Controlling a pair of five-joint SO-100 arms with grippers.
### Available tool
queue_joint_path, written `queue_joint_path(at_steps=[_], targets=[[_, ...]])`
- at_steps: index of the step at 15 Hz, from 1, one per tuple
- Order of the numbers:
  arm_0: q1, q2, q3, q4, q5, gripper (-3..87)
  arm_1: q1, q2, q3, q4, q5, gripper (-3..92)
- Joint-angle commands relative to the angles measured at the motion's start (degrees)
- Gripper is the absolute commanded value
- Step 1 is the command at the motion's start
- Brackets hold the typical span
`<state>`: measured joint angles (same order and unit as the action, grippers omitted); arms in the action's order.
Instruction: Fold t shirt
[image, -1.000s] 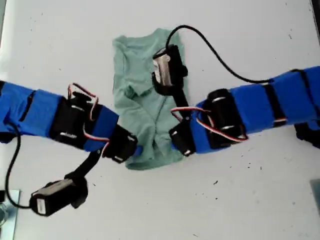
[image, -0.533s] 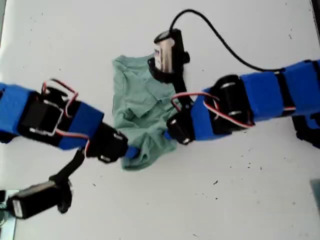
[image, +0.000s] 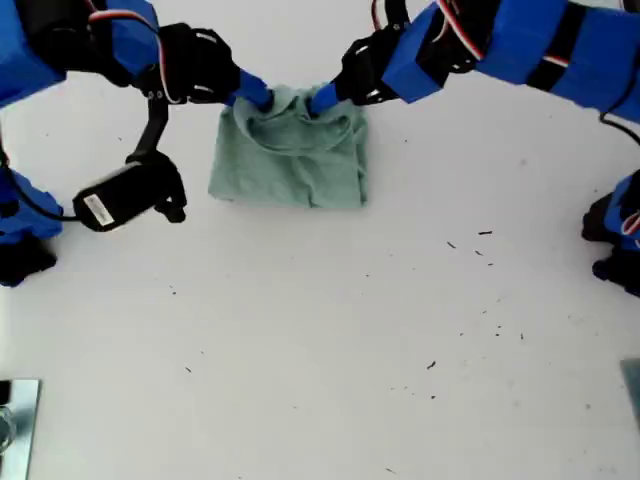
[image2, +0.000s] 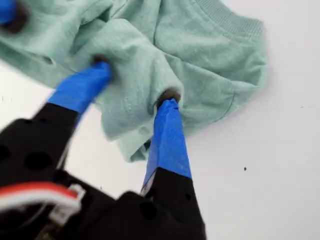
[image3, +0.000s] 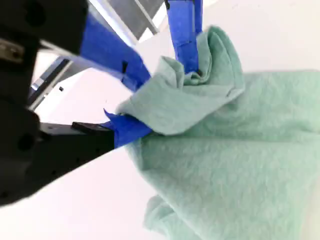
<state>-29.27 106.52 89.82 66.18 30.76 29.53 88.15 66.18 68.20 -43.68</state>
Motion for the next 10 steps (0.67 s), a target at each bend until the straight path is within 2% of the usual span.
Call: queue_joint_path(at_steps=[1, 3, 6, 8, 10], targets=[[-1.1, 13.6, 1.8, -0.1, -0.5, 25.3, 4.8, 18.5, 2.3, -0.6, -1.7, 21.8], [-5.9, 24.4, 9.2, 0.6, -0.5, 27.5, 11.4, 36.7, 13.7, -1.7, -1.3, 18.4], [-10.3, 38.8, 24.7, 1.0, -1.0, 27.5, 22.1, 60.0, 25.3, 12.3, -1.1, 16.5], [-5.4, 51.0, 39.3, -2.0, -5.7, 25.2, 18.8, 71.6, 35.9, 16.4, -1.5, 19.3], [6.2, 67.2, 55.3, -7.3, -12.9, 21.0, 11.6, 86.6, 56.1, 15.3, 5.5, 20.1]])
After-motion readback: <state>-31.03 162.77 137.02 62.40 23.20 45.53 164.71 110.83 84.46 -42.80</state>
